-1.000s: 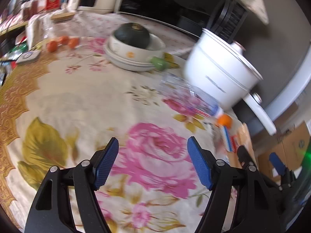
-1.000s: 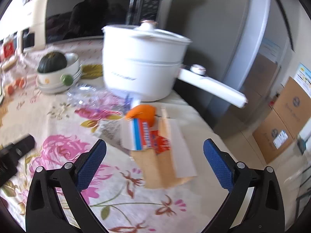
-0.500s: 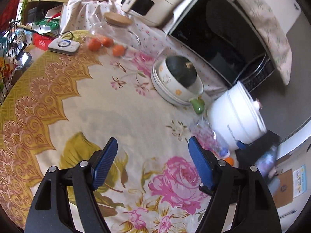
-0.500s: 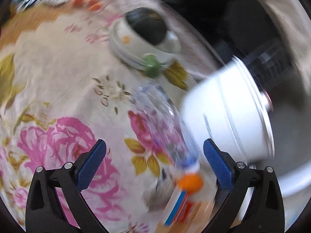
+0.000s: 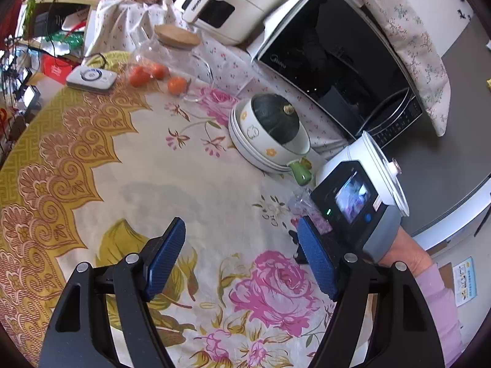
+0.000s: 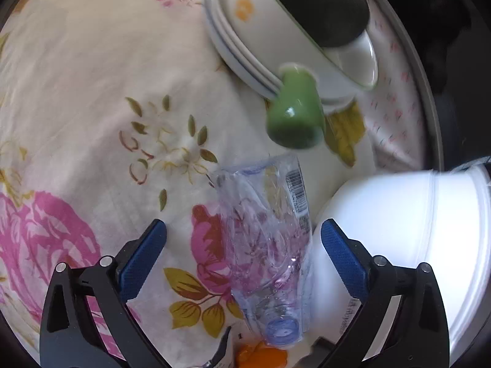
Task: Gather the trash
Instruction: 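Grasp the clear plastic water bottle with the right tool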
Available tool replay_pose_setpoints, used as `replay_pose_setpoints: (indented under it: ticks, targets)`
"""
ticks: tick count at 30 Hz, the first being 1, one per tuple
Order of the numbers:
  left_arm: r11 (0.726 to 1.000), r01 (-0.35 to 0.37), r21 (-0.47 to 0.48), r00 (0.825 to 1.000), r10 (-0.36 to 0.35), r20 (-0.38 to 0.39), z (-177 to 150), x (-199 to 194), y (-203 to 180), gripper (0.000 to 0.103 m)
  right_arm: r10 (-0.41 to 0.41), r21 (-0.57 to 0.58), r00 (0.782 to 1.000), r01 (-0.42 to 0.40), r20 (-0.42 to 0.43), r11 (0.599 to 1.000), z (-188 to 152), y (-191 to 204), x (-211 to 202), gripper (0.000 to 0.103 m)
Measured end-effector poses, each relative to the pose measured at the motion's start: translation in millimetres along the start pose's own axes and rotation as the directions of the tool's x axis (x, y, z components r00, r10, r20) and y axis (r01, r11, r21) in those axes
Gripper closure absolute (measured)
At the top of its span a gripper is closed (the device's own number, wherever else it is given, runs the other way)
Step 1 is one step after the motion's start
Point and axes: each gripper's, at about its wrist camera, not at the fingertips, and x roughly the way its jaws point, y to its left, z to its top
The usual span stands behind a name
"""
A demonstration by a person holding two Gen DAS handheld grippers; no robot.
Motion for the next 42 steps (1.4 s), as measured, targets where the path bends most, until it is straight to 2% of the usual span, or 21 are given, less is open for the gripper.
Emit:
replay_pose_setpoints:
  ticks: [1, 2, 8, 11, 13, 16, 20, 23, 25, 30, 32, 34, 36, 37, 39, 42]
  targets:
    - [1.0, 0.003, -0.004, 1.0, -0.003, -0.009, -0.4, 2.3, 0.5, 0.029, 0.034, 0.023, 0.999, -0.034, 0.003, 0.999, -2.4, -3.2, 0.7, 0.018]
    - [1.0, 0.005, -0.009, 1.0, -0.005, -0.015, -0.7, 3.5, 1.0, 0.029, 0.088, 0.047, 0.996, -0.088, 0.016, 0.995, -5.5, -4.9, -0.7, 0.032]
    - [1.0, 0.02, -0.015, 1.0, -0.02, 0.001, 0.1, -3.2, 0.6, 0.029, 0.019, 0.041, 0.998, -0.022, 0.066, 0.999, -17.7, 24.3, -11.1, 0.04]
    - [0.999, 0.033, -0.011, 0.999, -0.033, 0.018, 1.5, -10.7, -1.3, 0.029, -0.043, 0.026, 0.992, 0.04, 0.119, 0.999, -19.9, 50.4, -25.8, 0.04]
    - [0.999, 0.046, -0.011, 0.998, -0.045, 0.048, 3.8, -21.6, -2.2, 0.029, -0.072, 0.073, 0.979, 0.059, 0.188, 0.996, -16.8, 60.3, -41.9, 0.041]
    - [0.998, 0.065, -0.018, 0.991, -0.062, 0.118, 10.0, -44.4, -0.5, 0.029, -0.11, 0.17, 0.951, 0.062, 0.288, 0.983, -11.4, 65.2, -70.2, 0.042]
    - [0.998, 0.055, -0.01, 0.963, -0.05, 0.266, 22.3, -86.8, 3.6, 0.029, -0.15, 0.305, 0.897, 0.019, 0.415, 0.952, -16.4, 62.8, -112.6, 0.043]
    - [0.999, 0.032, -0.016, 0.94, -0.024, 0.339, 29.9, -109.9, 8.7, 0.029, -0.198, 0.438, 0.847, -0.045, 0.493, 0.898, -31.0, 54.8, -143.6, 0.043]
    - [0.999, 0.029, -0.031, 0.938, -0.017, 0.345, 33.8, -114.5, 11.5, 0.029, -0.231, 0.497, 0.819, -0.075, 0.525, 0.865, -44.9, 53.8, -158.7, 0.044]
    - [0.998, 0.045, -0.054, 0.964, -0.029, 0.266, 31.1, -94.5, 10.4, 0.029, -0.32, 0.61, 0.758, -0.128, 0.568, 0.782, -97.3, 47.5, -187.8, 0.044]
    - [0.998, 0.037, -0.042, 0.976, -0.027, 0.218, 25.3, -76.8, 1.0, 0.029, -0.349, 0.656, 0.735, -0.17, 0.582, 0.735, -126.4, 45.0, -200.6, 0.045]
    - [1.0, 0.021, -0.014, 0.987, -0.018, 0.157, 18.4, -56.3, -11.0, 0.029, -0.388, 0.701, 0.719, -0.192, 0.577, 0.687, -157.3, 41.0, -210.0, 0.045]
    - [1.0, 0.022, 0.019, 0.998, -0.024, 0.066, 6.6, -31.2, -26.9, 0.029, -0.426, 0.742, 0.711, -0.202, 0.56, 0.639, -189.7, 39.3, -216.2, 0.045]
    - [0.999, 0.043, 0.031, 0.999, -0.043, -0.009, -2.3, -12.6, -37.6, 0.029, -0.439, 0.758, 0.71, -0.204, 0.55, 0.619, -203.0, 37.9, -217.6, 0.045]
    - [0.996, 0.078, 0.053, 0.987, -0.07, -0.144, -24.6, 20.9, -59.0, 0.029, -0.471, 0.793, 0.711, -0.202, 0.522, 0.574, -230.6, 36.1, -219.5, 0.045]
    - [0.989, 0.11, 0.098, 0.959, -0.08, -0.27, -62.9, 60.9, -90.5, 0.029, -0.5, 0.836, 0.717, -0.215, 0.487, 0.505, -272.5, 32.2, -218.7, 0.045]
